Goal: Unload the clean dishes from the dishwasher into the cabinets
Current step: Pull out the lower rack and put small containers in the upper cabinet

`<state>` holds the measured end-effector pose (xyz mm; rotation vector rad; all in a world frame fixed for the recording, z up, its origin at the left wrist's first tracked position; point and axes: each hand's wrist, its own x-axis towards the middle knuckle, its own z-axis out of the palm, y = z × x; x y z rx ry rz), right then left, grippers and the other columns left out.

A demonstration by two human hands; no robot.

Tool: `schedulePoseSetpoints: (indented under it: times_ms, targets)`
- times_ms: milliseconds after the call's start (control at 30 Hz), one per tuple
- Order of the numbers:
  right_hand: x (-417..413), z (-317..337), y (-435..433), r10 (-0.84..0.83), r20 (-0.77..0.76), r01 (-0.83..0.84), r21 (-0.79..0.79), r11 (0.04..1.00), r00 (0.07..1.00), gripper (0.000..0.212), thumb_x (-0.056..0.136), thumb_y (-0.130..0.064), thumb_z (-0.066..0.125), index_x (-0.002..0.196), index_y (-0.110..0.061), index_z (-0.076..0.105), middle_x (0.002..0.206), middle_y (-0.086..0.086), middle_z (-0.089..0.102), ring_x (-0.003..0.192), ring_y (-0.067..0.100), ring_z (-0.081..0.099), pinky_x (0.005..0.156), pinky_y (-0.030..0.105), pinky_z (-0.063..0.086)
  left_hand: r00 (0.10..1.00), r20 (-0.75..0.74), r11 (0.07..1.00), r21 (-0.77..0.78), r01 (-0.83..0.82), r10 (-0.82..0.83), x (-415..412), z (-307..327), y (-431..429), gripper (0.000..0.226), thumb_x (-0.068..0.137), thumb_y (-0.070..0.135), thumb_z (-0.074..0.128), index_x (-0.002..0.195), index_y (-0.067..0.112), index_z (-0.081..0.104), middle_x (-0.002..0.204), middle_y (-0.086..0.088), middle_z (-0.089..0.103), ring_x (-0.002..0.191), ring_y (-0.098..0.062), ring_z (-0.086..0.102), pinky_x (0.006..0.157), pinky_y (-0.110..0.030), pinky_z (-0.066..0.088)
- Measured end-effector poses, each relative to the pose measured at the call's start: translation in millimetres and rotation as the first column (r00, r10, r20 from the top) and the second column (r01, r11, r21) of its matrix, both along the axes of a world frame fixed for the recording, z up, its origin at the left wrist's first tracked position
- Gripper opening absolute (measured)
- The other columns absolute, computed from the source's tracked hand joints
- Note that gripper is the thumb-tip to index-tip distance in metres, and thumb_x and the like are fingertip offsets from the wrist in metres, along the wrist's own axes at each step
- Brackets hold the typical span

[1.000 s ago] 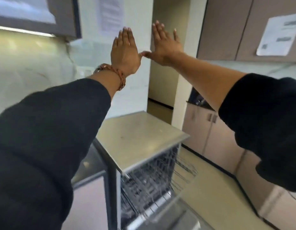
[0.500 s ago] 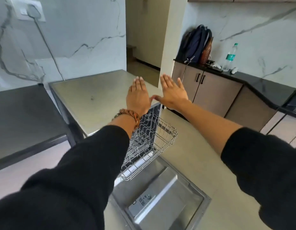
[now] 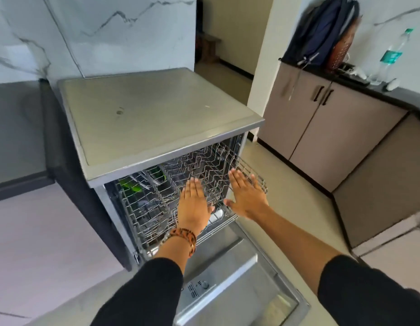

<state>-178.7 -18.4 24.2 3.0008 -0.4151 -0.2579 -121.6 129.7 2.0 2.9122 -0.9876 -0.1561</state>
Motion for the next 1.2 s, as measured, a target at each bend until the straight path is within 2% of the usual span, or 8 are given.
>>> schedulePoseSetpoints:
  times_ms: [200,333,400,500,633,1033,1133,1200]
  targets:
    - [12,-92,-33,0.373,-0.209,-0.374,0.037,0.927,0.904,0.096,0.088,-0.059,0.045,0.149,-0.011,-0.012,0.156,0.005,-0.016,0.147,0.020,-0.009,0.113,0.040,-0.013,0.973,-0.197,0.988,0.120,-0.094,0.117,-16,-89,-38,0.114,0.080,0.055,0.060,0.146,-0.003,-0.014,0.157,-0.018,-0.013,0.147,-0.029,-0.007,0.121,-0.038,0.001]
    - [7,-132,-48,0.499,-0.264,-0.509,0.032,0.860,0.826,0.075,0.098,-0.046,0.033,0.149,-0.010,-0.009,0.159,0.006,-0.009,0.147,0.020,-0.008,0.109,0.038,-0.019,0.973,-0.174,0.980,0.158,-0.122,0.149,-33,-125,-61,0.086,0.095,0.038,0.047,0.148,0.002,-0.010,0.158,-0.015,-0.008,0.147,-0.027,-0.005,0.121,-0.037,0.000]
    - [1,-155,-55,0.530,-0.108,-0.531,0.015,0.847,0.841,0.066,0.100,-0.039,0.028,0.149,-0.010,-0.004,0.159,0.007,0.000,0.147,0.019,-0.005,0.110,0.037,-0.019,0.978,-0.116,0.974,0.165,-0.155,0.175,-46,-138,-70,0.072,0.099,0.026,0.039,0.148,0.002,-0.008,0.158,-0.015,-0.008,0.147,-0.028,-0.005,0.120,-0.040,-0.001]
    - [-16,-190,-56,0.440,0.153,-0.458,0.120,0.881,0.885,0.071,0.090,-0.037,0.027,0.149,-0.004,0.004,0.153,0.012,0.031,0.147,0.020,0.007,0.118,0.040,-0.001,0.961,0.103,0.966,-0.011,-0.259,0.259,-67,-166,-79,0.072,0.087,0.013,0.050,0.148,0.000,0.013,0.155,-0.017,-0.001,0.146,-0.030,0.006,0.120,-0.044,-0.004]
    - [-25,-222,-53,0.376,0.292,-0.433,0.161,0.887,0.879,0.063,0.099,-0.040,0.009,0.149,-0.004,-0.003,0.157,0.016,0.010,0.145,0.027,0.003,0.117,0.042,0.005,0.917,0.270,0.954,-0.144,-0.261,0.292,-91,-206,-85,0.080,0.079,0.005,0.032,0.147,-0.002,-0.008,0.156,-0.021,-0.014,0.146,-0.031,-0.012,0.118,-0.046,-0.008]
    - [27,-235,-50,0.410,0.372,-0.480,0.116,0.869,0.833,0.083,0.089,-0.034,0.039,0.147,-0.004,-0.012,0.158,0.013,-0.012,0.146,0.023,-0.016,0.118,0.042,0.001,0.877,0.305,0.926,-0.050,-0.375,0.372,-43,-214,-78,0.053,0.096,0.016,-0.008,0.145,0.000,-0.019,0.155,-0.018,-0.018,0.145,-0.029,-0.013,0.118,-0.043,-0.007]
    - [54,-229,-47,0.408,0.344,-0.478,0.145,0.867,0.846,0.103,0.081,-0.026,0.063,0.147,-0.005,-0.013,0.156,0.012,0.005,0.145,0.021,-0.019,0.118,0.041,0.001,0.875,0.302,0.922,-0.033,-0.387,0.378,-21,-198,-80,0.060,0.089,0.014,0.010,0.145,-0.001,-0.002,0.153,-0.015,-0.001,0.143,-0.026,0.003,0.119,-0.043,-0.006]
    - [70,-224,-45,0.398,0.304,-0.462,0.181,0.868,0.866,0.103,0.083,-0.028,0.064,0.147,-0.004,-0.013,0.155,0.012,0.005,0.145,0.020,-0.017,0.119,0.042,0.001,0.887,0.284,0.921,0.031,-0.387,0.363,-6,-190,-80,0.058,0.091,0.014,0.017,0.142,0.001,-0.009,0.149,-0.015,-0.018,0.141,-0.026,-0.011,0.118,-0.044,-0.012]
